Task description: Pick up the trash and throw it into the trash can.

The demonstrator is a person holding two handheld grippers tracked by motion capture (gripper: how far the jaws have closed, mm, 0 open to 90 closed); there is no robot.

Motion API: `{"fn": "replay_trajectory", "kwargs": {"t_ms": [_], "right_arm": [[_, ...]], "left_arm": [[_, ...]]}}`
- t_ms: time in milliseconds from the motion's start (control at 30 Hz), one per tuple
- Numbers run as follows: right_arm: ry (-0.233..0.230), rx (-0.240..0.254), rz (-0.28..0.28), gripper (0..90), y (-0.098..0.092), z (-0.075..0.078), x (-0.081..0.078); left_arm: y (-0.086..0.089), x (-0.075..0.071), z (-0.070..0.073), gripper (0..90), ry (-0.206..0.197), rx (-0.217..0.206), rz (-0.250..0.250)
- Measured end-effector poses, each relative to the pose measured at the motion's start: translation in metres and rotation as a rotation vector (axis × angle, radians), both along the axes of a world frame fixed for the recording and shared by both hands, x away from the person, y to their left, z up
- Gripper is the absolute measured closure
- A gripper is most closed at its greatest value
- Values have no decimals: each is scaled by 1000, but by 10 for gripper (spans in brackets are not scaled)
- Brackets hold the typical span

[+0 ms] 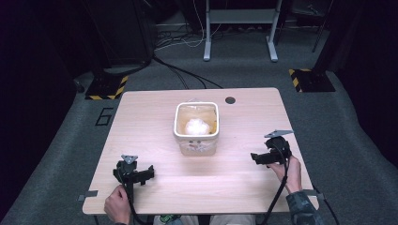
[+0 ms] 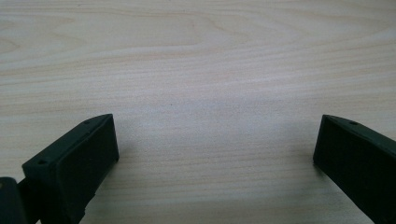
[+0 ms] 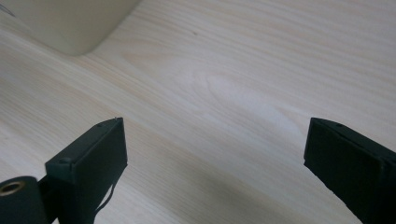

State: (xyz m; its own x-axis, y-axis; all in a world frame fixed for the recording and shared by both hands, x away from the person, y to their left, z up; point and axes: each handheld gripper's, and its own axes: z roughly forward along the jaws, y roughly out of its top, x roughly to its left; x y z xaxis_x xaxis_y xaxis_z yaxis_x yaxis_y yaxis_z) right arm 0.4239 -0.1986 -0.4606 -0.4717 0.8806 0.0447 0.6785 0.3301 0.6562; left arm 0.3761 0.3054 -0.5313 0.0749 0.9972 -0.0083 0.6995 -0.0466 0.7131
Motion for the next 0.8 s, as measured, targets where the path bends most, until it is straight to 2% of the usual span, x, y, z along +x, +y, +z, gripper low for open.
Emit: {"fn": "replay_trajectory", "kwargs": {"t_ms": [233, 400, 800], "right_arm": [[14, 10, -61, 52, -19, -21, -6], [-1, 3, -99, 52, -31, -34, -12], [-25, 0, -114, 38, -43, -61, -18]], "left_arm": [[0, 0, 0, 0, 0, 0, -1], [0, 0, 0, 0, 0, 0, -1], [0, 0, 0, 0, -3, -4, 3]]}}
